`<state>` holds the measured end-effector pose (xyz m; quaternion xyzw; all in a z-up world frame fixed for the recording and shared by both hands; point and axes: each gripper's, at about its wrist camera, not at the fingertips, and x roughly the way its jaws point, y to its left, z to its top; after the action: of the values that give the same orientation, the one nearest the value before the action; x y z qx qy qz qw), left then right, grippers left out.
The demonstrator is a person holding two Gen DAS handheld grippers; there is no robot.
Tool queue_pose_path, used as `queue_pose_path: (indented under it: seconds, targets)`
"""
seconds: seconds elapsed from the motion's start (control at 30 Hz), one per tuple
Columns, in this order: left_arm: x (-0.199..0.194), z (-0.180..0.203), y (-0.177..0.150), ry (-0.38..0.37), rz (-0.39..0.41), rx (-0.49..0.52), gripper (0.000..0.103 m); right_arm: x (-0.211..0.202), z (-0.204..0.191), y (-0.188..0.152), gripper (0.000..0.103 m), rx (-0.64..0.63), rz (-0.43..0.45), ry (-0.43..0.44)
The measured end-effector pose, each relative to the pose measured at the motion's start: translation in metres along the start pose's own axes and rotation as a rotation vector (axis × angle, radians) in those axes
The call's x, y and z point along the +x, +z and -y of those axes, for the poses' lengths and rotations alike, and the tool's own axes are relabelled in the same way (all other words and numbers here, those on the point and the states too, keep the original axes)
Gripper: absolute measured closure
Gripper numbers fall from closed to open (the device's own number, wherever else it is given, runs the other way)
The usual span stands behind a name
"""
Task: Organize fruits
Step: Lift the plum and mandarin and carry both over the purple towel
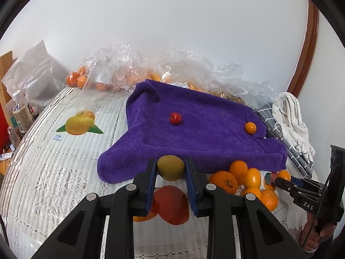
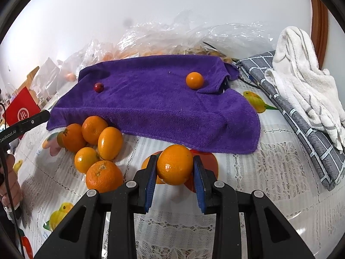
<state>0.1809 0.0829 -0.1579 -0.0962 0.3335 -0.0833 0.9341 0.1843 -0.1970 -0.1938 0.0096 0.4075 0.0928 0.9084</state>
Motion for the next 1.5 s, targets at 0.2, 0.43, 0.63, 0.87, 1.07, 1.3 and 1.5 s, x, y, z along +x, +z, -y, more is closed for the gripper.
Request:
queue_pose_path:
  seconds: [0.2, 0.43, 0.63, 0.87, 1.07, 1.3, 1.5]
  targets:
    - [0.000, 0.001, 0.000, 0.004, 0.001, 0.002, 0.078, -0.004, 0.002, 0.000, 0.071, 0.015, 0.022, 0.003]
    - [-0.002, 0.001, 0.001, 0.000, 0.007, -0.004, 0.078, -0.010, 0.004, 0.001, 0.071, 0.031, 0.054, 0.015]
    - [-0.004, 0.000, 0.002, -0.006, 0.016, -0.006, 0.078, -0.016, 0.004, 0.001, 0.071, 0.036, 0.086, 0.022]
    - [-0.007, 0.000, 0.002, -0.011, 0.035, -0.018, 0.078, -0.023, 0.006, 0.002, 0.071, 0.054, 0.120, 0.037]
    - [-0.009, 0.001, 0.002, -0.016, 0.048, -0.020, 0.078, -0.027, 0.007, 0.001, 0.071, 0.059, 0.136, 0.039]
    - [-0.012, -0.002, 0.003, -0.016, 0.068, -0.035, 0.078, -0.029, 0.008, 0.002, 0.071, 0.063, 0.143, 0.030]
    - [-0.014, -0.004, 0.003, -0.015, 0.077, -0.048, 0.078, -0.032, 0.010, 0.002, 0.071, 0.070, 0.157, 0.025]
